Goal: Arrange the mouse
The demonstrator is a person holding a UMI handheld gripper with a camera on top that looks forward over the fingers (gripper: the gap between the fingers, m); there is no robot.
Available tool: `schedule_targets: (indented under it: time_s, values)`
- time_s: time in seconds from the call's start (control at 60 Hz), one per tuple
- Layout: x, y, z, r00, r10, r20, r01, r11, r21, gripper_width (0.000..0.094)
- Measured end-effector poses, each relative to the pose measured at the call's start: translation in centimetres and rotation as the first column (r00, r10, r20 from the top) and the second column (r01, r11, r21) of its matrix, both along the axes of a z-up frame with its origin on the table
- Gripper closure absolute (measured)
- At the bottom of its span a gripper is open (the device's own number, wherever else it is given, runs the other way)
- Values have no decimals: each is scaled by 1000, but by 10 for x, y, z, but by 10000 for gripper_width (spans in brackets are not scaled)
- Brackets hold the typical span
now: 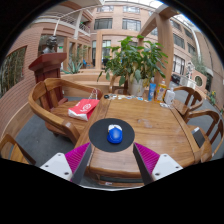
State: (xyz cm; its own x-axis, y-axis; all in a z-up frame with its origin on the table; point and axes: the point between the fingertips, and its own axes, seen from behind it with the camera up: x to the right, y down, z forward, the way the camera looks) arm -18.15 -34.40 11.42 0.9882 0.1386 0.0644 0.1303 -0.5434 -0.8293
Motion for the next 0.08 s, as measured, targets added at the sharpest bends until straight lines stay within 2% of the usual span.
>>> schedule_targets:
  time_s: [0.083]
  values:
    - [2, -1, -1, 1000, -5, 4, 5, 1000, -1, 81]
